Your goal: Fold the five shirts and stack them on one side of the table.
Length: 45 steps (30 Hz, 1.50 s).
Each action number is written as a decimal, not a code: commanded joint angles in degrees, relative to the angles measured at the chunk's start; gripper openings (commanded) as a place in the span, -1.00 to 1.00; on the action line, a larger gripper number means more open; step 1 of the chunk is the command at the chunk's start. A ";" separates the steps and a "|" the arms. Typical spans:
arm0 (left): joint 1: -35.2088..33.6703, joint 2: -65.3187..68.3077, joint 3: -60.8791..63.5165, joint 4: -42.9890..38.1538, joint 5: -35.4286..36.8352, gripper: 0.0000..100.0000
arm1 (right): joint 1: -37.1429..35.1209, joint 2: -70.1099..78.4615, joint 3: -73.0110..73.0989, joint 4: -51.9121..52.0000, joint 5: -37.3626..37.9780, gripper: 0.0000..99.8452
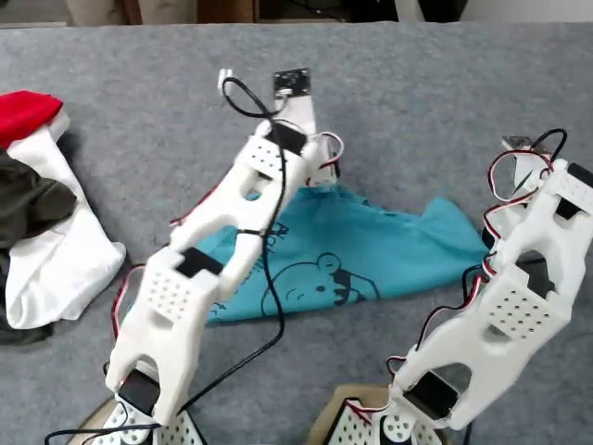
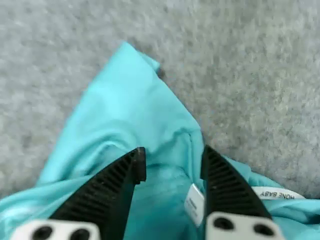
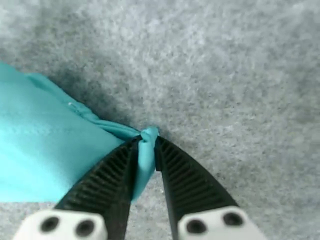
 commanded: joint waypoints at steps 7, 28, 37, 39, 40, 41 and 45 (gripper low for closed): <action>1.05 14.37 -28.66 15.74 0.00 -0.79 | 1.10 -1.01 0.04 -2.99 -0.79 -0.99; -3.43 20.97 -58.64 33.41 0.18 -0.96 | 1.01 -1.01 0.04 -2.99 -1.23 -0.99; -0.70 21.05 -53.89 33.49 0.35 -0.65 | 1.01 -1.01 0.04 -3.08 -2.37 -0.99; 0.62 21.05 -50.55 33.49 0.35 -0.61 | 1.01 -1.01 0.04 -3.08 -2.37 -0.99; 1.58 21.05 -48.00 33.49 0.44 -0.61 | 1.01 -1.01 0.04 -3.08 -2.37 -0.99; 2.55 21.05 -45.10 33.49 0.44 -0.61 | 1.01 -1.01 0.04 -3.08 -2.37 -0.99; 3.60 21.41 -37.45 33.41 1.23 -0.61 | 1.01 -1.01 -0.04 -3.08 -2.37 -0.99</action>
